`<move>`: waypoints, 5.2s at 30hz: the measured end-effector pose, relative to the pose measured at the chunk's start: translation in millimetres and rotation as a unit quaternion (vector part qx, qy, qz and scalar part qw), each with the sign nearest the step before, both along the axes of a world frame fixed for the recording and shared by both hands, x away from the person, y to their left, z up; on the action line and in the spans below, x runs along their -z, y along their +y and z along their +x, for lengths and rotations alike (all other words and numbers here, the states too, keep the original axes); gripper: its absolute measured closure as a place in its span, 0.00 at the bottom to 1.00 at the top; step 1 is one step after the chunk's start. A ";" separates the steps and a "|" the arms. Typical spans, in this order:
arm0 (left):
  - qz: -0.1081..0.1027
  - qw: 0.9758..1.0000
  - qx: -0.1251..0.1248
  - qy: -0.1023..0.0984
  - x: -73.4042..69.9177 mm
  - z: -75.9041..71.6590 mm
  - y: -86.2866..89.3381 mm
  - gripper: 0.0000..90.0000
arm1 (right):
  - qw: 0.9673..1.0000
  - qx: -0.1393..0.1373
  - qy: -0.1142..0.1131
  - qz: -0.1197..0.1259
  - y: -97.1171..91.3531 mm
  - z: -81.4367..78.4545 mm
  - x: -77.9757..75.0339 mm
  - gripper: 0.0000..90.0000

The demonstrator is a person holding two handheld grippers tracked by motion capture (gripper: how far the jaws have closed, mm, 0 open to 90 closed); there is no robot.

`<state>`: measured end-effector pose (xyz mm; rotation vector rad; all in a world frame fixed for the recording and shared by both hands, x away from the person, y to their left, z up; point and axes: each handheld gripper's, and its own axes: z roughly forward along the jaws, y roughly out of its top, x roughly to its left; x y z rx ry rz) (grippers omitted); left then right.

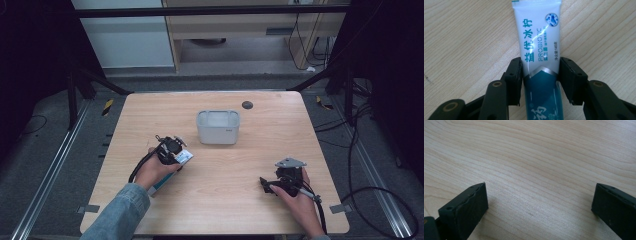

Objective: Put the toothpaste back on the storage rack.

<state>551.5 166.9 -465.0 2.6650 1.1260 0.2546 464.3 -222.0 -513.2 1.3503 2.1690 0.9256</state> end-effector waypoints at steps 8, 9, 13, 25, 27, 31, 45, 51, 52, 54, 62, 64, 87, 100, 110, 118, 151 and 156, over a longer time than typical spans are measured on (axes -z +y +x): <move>0.007 1.000 0.010 -0.002 -0.6 -1.4 -2.8 0.69 | 1.000 0.000 0.000 0.000 0.0 0.0 0.0 0.01; 0.007 1.000 0.010 -0.002 -0.6 -1.4 -2.8 0.69 | 1.000 0.000 0.000 0.000 0.0 0.0 0.0 0.01; 0.005 1.000 0.012 0.000 -0.9 -1.3 -2.5 0.71 | 1.000 0.001 0.001 0.002 0.2 -0.1 -0.1 0.01; 0.000 1.000 0.030 0.005 -5.8 -2.8 -1.2 0.82 | 1.000 0.000 0.000 0.000 0.0 0.0 0.0 0.01; -0.007 1.000 0.028 0.005 -7.3 -3.1 0.7 0.85 | 1.000 0.000 0.000 0.000 0.0 0.0 0.0 0.01; -0.011 1.000 0.028 0.004 -7.9 -4.1 2.2 0.86 | 1.000 0.001 0.001 0.002 0.2 -0.1 -0.2 0.01; -0.046 0.998 0.026 -0.021 -27.6 -10.1 10.4 0.87 | 1.000 0.000 0.000 0.000 0.0 0.0 0.0 0.01; -0.065 0.997 0.021 -0.043 -44.4 -11.5 14.2 0.88 | 1.000 0.000 0.000 0.000 -0.1 0.1 0.0 0.01; -0.068 0.996 0.021 -0.047 -48.1 -12.0 14.8 0.88 | 1.000 0.000 0.000 0.000 -0.1 0.1 0.0 0.01; -0.070 0.996 0.024 -0.056 -57.2 -13.4 16.0 0.88 | 1.000 0.000 0.000 0.000 0.0 0.0 -0.1 0.01; -0.081 0.993 0.025 -0.080 -76.2 -14.0 14.7 0.88 | 1.000 0.000 0.000 -0.001 -0.1 0.0 -0.1 0.01; -0.084 0.993 0.025 -0.083 -78.0 -13.1 13.3 0.88 | 1.000 0.000 0.000 0.000 0.0 0.0 -0.1 0.01; -0.120 0.984 0.047 -0.121 -119.9 -5.4 -23.6 0.88 | 1.000 0.000 0.000 0.000 0.0 0.0 0.0 0.01; -0.139 0.980 0.048 -0.138 -139.4 10.4 -35.6 0.88 | 1.000 0.000 0.000 0.000 0.0 0.0 0.0 0.01; -0.147 0.976 0.045 -0.157 -154.7 17.4 -43.7 0.88 | 1.000 0.001 0.002 0.002 0.3 -0.1 -0.2 0.01; -0.149 0.974 0.054 -0.164 -164.2 21.6 -55.8 0.87 | 1.000 0.001 0.001 0.002 0.3 0.0 -0.2 0.01; -0.173 0.963 0.057 -0.197 -193.7 40.7 -88.1 0.87 | 1.000 0.001 0.002 0.001 0.2 -0.1 -0.4 0.01; -0.173 0.963 0.060 -0.200 -196.5 41.7 -90.9 0.87 | 1.000 0.002 0.002 0.002 0.4 -0.2 -0.3 0.01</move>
